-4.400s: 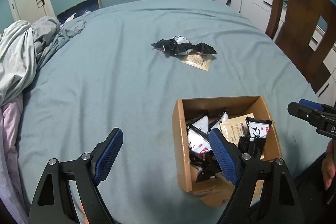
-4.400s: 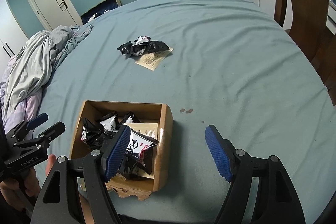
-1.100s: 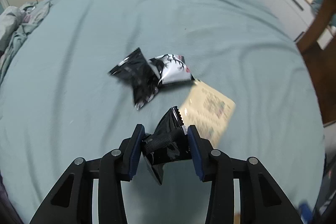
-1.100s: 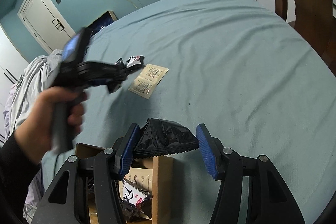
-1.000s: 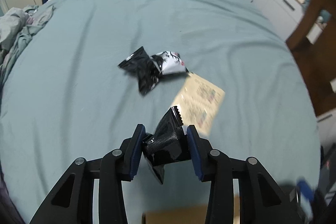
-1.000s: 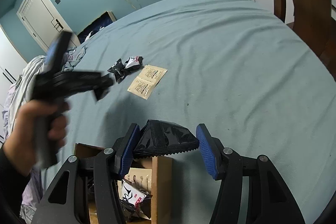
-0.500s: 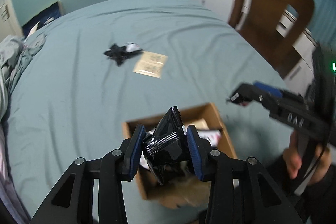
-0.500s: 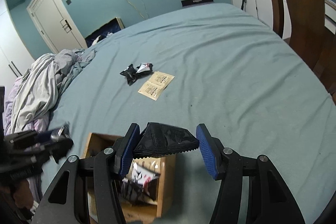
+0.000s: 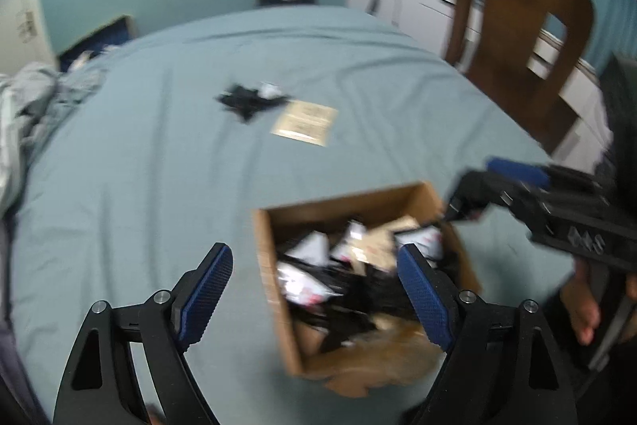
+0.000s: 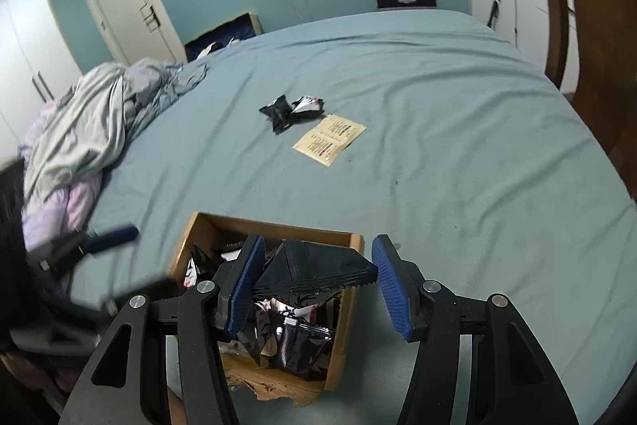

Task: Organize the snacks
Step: 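Carry the black packet over the box and open the right gripper, then reach the right gripper to the pile and grasp the tan sachet, then carry the tan sachet over the box and open the right gripper while the left gripper grasps a black packet, then reach the left gripper to the last white-and-black packet on the sheet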

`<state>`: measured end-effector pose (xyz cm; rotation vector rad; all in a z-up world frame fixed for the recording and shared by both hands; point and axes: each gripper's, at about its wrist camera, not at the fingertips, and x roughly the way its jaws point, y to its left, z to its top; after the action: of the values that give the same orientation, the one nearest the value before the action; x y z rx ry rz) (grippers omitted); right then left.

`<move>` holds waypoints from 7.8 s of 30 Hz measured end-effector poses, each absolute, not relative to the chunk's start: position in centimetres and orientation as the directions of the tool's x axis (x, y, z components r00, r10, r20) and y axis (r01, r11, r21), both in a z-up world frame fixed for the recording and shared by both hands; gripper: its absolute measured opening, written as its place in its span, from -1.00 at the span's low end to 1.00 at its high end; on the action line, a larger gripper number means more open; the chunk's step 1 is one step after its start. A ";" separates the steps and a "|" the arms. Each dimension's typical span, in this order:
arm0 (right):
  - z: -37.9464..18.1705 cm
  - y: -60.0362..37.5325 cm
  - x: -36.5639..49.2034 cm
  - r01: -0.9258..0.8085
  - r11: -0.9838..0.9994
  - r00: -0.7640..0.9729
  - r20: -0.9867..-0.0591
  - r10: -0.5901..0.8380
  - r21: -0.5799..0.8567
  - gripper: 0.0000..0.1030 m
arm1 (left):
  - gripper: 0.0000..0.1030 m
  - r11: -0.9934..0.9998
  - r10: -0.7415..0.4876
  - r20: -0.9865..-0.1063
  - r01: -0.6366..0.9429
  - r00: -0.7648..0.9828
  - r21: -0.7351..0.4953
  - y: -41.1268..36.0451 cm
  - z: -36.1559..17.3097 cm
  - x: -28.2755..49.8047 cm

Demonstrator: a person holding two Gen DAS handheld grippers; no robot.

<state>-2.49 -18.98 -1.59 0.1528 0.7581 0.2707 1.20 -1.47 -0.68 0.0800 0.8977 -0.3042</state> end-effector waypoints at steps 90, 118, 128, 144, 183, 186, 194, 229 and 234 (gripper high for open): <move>-10.5 -12.7 30.4 -0.385 0.922 0.463 -0.859 0.218 0.027 1.00 | 0.73 0.981 -0.168 -0.810 0.017 0.561 -0.192 4.3 -2.1 6.1; -2.0 -22.3 9.7 -0.205 0.922 0.582 -0.716 0.386 0.330 -1.00 | 0.86 0.988 -0.081 -0.908 -0.089 0.411 -0.128 -0.7 -8.8 32.3; -8.5 -25.0 13.1 0.123 0.912 0.387 -0.865 0.319 0.391 -0.94 | 0.02 0.977 -0.098 -0.933 -0.145 0.347 -0.156 -0.2 -11.7 35.6; -11.1 -23.1 15.9 0.069 0.831 0.269 -0.813 0.517 0.551 0.01 | -0.02 0.984 -0.161 -0.864 0.014 0.478 -0.176 1.7 -0.7 22.3; -5.9 -24.3 -1.9 -0.257 0.760 0.625 -0.497 0.602 0.597 -0.95 | 0.74 0.991 -0.135 -0.746 0.071 0.652 -0.118 4.3 -0.9 2.5; -6.1 -23.2 -1.4 -0.269 0.790 0.589 -0.555 0.587 0.551 -0.95 | 0.74 0.993 -0.113 -0.739 0.067 0.664 -0.093 4.3 -0.7 2.2; -6.8 -23.2 0.1 -0.147 0.845 0.558 -0.662 0.500 0.514 0.08 | 0.74 0.996 -0.086 -0.747 0.064 0.659 -0.059 4.5 -1.2 2.3; -6.2 -24.3 4.0 0.060 0.909 0.524 -0.788 0.323 0.412 0.37 | 0.85 0.984 -0.027 -0.811 0.160 0.585 0.083 1.4 -2.6 6.4; -5.9 -25.4 4.8 0.079 0.902 0.541 -0.779 0.318 0.424 0.37 | 0.87 0.982 0.008 -0.834 0.154 0.552 0.112 0.2 -2.7 10.9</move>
<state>4.80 -25.45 -5.94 0.4413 0.9979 0.1477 10.91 0.19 -2.71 0.1794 0.9834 -0.0868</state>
